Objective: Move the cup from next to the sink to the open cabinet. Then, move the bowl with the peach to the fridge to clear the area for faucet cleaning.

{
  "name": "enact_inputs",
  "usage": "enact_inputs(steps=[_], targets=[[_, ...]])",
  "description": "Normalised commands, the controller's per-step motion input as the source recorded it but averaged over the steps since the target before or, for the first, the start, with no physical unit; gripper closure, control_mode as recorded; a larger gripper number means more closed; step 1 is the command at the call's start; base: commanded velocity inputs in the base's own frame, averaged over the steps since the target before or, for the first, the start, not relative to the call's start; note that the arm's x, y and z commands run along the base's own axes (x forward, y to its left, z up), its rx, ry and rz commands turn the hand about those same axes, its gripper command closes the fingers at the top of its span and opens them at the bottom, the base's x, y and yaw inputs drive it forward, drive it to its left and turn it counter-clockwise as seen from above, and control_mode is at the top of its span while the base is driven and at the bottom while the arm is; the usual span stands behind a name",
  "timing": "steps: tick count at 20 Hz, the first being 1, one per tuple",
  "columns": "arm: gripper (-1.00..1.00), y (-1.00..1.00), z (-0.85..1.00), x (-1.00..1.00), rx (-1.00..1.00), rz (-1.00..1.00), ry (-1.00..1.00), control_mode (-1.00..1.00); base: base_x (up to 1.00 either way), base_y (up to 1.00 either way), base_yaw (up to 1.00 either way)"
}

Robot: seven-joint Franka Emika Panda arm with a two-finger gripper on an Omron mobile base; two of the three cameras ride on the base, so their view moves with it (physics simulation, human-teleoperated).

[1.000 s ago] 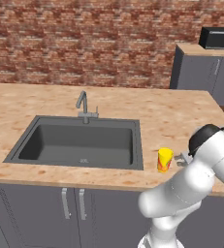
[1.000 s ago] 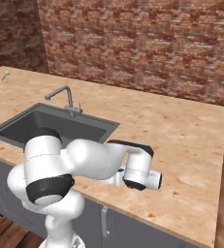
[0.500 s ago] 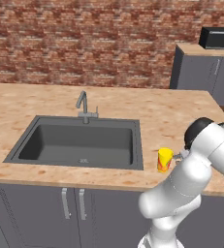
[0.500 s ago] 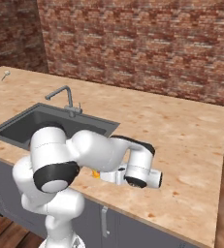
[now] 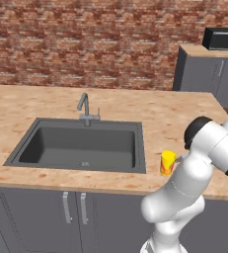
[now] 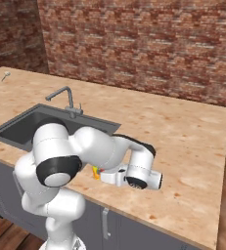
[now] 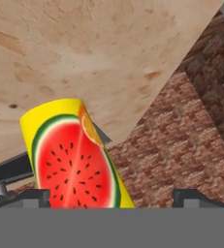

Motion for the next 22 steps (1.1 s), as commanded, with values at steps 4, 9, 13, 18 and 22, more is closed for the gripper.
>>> enact_inputs(steps=[4, 9, 13, 18, 22], targets=[[-1.0, 0.18, 0.0, 0.0, 0.0, 0.0, 0.0, -1.0, 0.0, 0.0, 0.0], [-1.0, 0.21, 0.0, 0.0, 0.0, 0.0, 0.0, -1.0, 0.0, 0.0, 0.0], [-1.0, 0.05, 0.0, 0.0, 0.0, 0.0, 0.0, -1.0, 0.0, 0.0, 0.0], [-1.0, 0.0, 0.0, 0.0, 0.0, 0.0, 0.0, -1.0, 0.0, 0.0, 0.0], [-1.0, 0.0, -0.03, 0.01, 0.0, 0.0, 0.0, -1.0, 0.0, 0.0, 0.0]])
